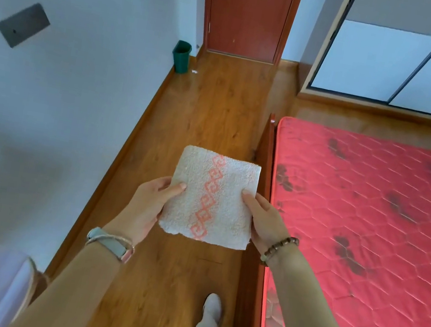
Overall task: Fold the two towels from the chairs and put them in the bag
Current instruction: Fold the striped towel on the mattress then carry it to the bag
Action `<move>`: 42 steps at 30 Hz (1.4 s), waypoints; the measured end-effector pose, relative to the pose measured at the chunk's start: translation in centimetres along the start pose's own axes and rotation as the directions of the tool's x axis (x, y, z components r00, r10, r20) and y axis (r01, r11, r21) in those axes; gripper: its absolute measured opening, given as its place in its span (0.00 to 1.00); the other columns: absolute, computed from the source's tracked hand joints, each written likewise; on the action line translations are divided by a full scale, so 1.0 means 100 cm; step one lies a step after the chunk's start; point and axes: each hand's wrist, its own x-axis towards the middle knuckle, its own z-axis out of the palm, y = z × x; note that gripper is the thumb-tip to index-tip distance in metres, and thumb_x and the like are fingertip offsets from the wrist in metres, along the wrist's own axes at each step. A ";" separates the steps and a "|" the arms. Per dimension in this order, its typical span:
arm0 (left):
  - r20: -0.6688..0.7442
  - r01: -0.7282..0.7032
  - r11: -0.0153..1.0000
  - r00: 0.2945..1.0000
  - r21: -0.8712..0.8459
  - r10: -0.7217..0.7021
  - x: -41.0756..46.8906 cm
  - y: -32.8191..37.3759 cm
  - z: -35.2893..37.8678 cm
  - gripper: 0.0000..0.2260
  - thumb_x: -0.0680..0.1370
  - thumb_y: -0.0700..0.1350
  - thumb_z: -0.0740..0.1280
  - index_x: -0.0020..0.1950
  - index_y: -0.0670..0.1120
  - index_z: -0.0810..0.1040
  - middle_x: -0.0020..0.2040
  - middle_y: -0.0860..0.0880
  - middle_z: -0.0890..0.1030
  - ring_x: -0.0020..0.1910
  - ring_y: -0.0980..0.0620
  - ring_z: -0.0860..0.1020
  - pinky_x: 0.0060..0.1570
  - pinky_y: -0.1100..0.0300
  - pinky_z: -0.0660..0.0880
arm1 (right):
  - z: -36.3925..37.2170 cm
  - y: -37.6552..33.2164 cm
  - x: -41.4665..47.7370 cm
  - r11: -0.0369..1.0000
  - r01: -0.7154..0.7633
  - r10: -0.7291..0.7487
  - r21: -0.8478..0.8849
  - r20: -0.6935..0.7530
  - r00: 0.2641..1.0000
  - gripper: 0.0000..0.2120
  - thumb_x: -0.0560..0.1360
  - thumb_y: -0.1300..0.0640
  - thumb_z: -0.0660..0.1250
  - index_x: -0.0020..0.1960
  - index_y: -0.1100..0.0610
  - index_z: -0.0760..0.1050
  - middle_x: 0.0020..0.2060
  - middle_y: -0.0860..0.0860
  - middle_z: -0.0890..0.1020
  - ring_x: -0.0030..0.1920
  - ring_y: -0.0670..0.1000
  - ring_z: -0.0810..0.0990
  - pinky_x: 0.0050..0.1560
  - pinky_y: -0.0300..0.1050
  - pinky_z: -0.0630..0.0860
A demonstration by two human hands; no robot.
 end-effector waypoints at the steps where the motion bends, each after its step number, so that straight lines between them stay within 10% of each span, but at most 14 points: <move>1: 0.002 -0.008 1.000 1.000 0.000 0.008 0.013 0.009 0.006 0.18 0.79 0.50 0.68 0.67 0.45 0.78 0.58 0.51 0.84 0.56 0.53 0.82 0.56 0.53 0.80 | -0.003 -0.011 0.011 1.000 0.009 -0.009 0.006 -0.003 1.000 0.14 0.80 0.51 0.64 0.60 0.57 0.78 0.56 0.53 0.84 0.56 0.55 0.83 0.60 0.58 0.78; 29: 0.152 -0.026 0.999 0.988 -0.032 0.030 0.279 0.165 0.079 0.17 0.78 0.48 0.70 0.66 0.44 0.79 0.56 0.51 0.85 0.53 0.54 0.84 0.53 0.54 0.81 | -0.040 -0.193 0.226 0.990 0.122 -0.111 0.068 -0.142 0.984 0.09 0.80 0.53 0.64 0.54 0.56 0.80 0.53 0.53 0.85 0.52 0.54 0.84 0.49 0.49 0.81; 42: 0.187 -0.040 0.999 0.982 0.023 0.035 0.433 0.235 0.030 0.18 0.78 0.50 0.70 0.66 0.45 0.79 0.58 0.51 0.84 0.56 0.52 0.83 0.52 0.56 0.80 | 0.016 -0.250 0.377 0.985 0.126 -0.104 0.119 -0.171 0.980 0.13 0.79 0.52 0.65 0.60 0.58 0.78 0.56 0.54 0.84 0.56 0.55 0.83 0.61 0.58 0.78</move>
